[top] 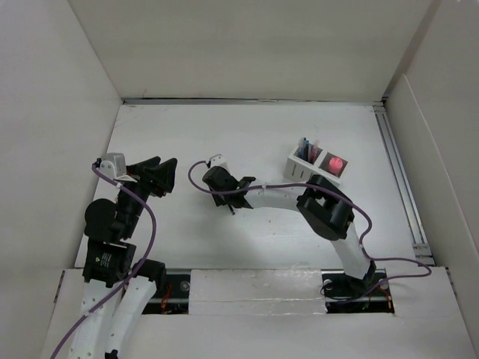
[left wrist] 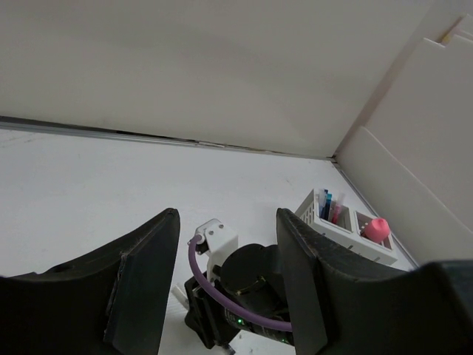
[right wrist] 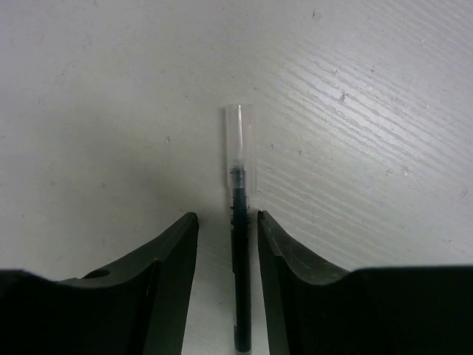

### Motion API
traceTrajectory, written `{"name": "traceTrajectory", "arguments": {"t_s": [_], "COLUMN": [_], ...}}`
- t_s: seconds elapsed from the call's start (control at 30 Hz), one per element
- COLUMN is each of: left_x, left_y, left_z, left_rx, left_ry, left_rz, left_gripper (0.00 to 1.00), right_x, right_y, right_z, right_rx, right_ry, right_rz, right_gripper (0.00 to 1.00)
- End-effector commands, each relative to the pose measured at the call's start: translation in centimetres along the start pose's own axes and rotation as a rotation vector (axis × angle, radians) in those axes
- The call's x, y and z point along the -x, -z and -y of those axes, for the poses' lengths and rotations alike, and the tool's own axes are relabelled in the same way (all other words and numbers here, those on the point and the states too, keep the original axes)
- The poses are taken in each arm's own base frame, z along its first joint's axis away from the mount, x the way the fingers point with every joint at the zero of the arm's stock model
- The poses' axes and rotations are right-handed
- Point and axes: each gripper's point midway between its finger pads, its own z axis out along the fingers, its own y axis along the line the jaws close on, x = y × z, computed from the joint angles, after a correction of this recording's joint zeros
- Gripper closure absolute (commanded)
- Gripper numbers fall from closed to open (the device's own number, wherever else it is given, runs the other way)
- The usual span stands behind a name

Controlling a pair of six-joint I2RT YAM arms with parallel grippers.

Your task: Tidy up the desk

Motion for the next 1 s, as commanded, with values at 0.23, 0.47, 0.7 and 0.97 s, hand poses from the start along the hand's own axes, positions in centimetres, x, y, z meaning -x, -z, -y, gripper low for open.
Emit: {"name": "traceTrajectory", "arguments": {"t_s": [0.23, 0.47, 0.7, 0.97], "left_x": [2.2, 2.2, 2.0, 1.6], "left_y": [0.1, 0.0, -0.2, -0.4], "left_z": [0.9, 0.7, 0.6, 0.6], "left_rx": [-0.025, -0.019, -0.016, -0.019], "left_ry": [-0.01, -0.012, -0.013, -0.009], "left_rz": [0.068, 0.067, 0.058, 0.043], "left_gripper": [0.5, 0.5, 0.5, 0.5], "right_x": [-1.0, -0.3, 6.3, 16.3], "right_y": [-2.2, -4.2, 1.9, 14.5], "right_z": [2.9, 3.8, 6.2, 25.9], "right_rx": [-0.031, -0.019, 0.057, -0.276], "right_ry": [0.034, 0.026, -0.109, -0.437], "right_rz": [-0.085, -0.105, 0.098, 0.586], "right_gripper": [0.56, 0.91, 1.0, 1.0]}}
